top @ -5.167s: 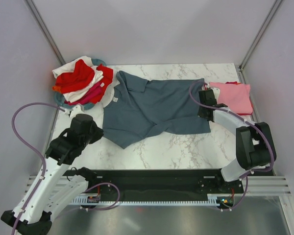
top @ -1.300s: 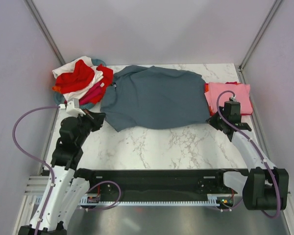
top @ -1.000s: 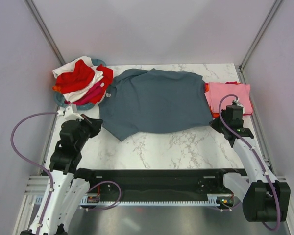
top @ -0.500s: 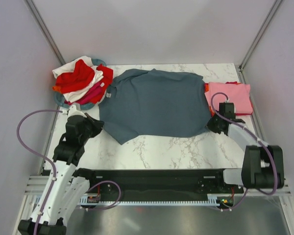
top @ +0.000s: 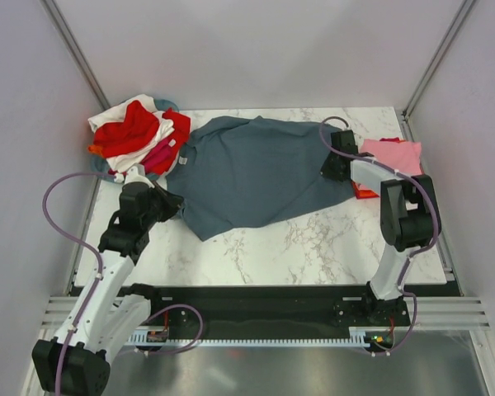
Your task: Fold and stack the t-shirts
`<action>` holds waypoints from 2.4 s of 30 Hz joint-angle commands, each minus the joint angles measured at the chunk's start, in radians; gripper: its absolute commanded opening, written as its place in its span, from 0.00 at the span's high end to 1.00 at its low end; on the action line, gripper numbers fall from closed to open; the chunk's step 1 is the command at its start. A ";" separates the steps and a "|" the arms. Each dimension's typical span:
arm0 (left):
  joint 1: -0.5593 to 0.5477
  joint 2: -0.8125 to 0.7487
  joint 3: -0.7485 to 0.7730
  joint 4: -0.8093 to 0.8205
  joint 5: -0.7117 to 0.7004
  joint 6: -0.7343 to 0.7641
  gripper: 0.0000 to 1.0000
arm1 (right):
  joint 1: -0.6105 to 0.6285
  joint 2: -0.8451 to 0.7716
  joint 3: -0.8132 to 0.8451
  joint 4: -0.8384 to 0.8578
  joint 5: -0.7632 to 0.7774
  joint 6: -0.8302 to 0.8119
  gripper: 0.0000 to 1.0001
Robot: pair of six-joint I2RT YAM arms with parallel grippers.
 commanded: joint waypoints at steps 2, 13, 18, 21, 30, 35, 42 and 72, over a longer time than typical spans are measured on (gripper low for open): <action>-0.016 0.001 0.011 0.083 0.022 -0.001 0.98 | -0.005 0.121 0.134 -0.086 0.219 0.003 1.00; -0.152 0.095 0.011 0.141 -0.035 -0.028 0.98 | -0.109 0.236 0.194 -0.167 0.324 -0.023 1.00; -0.181 0.118 0.025 0.146 -0.055 -0.026 0.98 | -0.155 0.216 0.177 -0.169 0.354 -0.037 1.00; -0.181 0.119 0.028 0.144 -0.055 -0.021 0.98 | -0.191 0.207 0.179 -0.168 0.331 -0.032 1.00; -0.181 0.095 0.075 0.107 -0.104 0.014 0.98 | -0.091 0.074 0.110 -0.128 0.161 -0.055 1.00; -0.180 0.084 0.192 0.001 -0.168 0.066 0.98 | -0.040 -0.167 0.013 -0.126 0.097 -0.083 1.00; -0.180 0.021 0.470 -0.112 -0.241 0.153 0.98 | -0.039 -0.529 0.022 -0.206 0.012 -0.147 1.00; -0.045 0.455 0.846 -0.043 -0.125 0.148 0.98 | -0.037 -0.702 0.249 -0.258 0.077 -0.028 1.00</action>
